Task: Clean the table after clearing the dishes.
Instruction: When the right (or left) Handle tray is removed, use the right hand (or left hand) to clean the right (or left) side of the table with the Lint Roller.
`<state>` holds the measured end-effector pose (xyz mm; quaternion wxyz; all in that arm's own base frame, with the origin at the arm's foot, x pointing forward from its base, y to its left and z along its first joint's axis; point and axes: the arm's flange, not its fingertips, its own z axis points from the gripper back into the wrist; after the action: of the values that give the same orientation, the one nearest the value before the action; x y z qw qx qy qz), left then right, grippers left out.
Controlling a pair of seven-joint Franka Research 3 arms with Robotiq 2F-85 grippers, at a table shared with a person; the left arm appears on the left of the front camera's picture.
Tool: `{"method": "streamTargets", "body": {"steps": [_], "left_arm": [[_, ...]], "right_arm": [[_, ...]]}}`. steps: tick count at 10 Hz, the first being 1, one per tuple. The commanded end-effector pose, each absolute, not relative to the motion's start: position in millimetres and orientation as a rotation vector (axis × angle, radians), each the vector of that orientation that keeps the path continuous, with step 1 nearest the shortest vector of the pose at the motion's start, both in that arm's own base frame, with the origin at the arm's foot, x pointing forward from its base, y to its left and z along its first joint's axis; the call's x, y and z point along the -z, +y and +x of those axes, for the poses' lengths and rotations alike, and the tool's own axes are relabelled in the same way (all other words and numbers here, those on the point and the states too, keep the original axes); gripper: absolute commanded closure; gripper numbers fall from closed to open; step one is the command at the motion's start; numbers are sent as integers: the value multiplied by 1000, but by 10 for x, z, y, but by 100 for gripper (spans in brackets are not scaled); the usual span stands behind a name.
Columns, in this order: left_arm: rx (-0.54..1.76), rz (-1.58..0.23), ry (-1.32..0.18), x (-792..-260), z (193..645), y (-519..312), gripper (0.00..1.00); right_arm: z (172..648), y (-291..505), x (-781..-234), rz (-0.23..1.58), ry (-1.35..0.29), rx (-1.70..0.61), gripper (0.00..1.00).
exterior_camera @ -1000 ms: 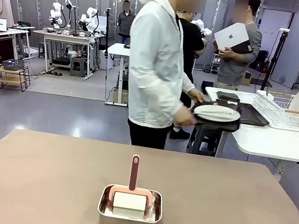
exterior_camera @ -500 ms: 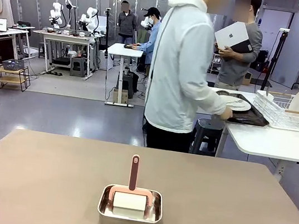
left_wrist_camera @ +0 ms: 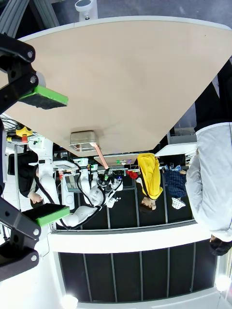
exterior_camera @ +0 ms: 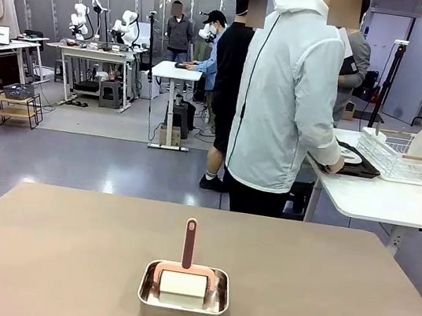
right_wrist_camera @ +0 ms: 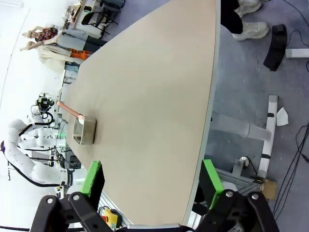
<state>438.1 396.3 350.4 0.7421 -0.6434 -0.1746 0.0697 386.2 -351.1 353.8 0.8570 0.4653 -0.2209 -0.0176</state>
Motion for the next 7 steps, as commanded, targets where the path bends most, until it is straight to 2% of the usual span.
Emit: {"method": "streamTargets", "body": {"steps": [1, 2, 3, 6, 7], "left_arm": [[-153, -1410, -383, -3504, 4381, 3962, 0], [8, -1299, -470, -3875, 4379, 3822, 0], [134, -1171, -489, -4250, 4451, 3556, 0], [490, -761, -463, -5135, 4777, 2356, 0], [700, -606, -469, -5434, 4889, 1738, 0]], "right_arm": [[3826, -3457, -3558, 956, -465, 31, 0], [3826, -3457, -3558, 956, -465, 31, 0], [3826, -3457, -3558, 956, -465, 31, 0], [3826, -3457, -3558, 956, -465, 31, 0], [3826, -3457, -3558, 956, -465, 31, 0]]}}
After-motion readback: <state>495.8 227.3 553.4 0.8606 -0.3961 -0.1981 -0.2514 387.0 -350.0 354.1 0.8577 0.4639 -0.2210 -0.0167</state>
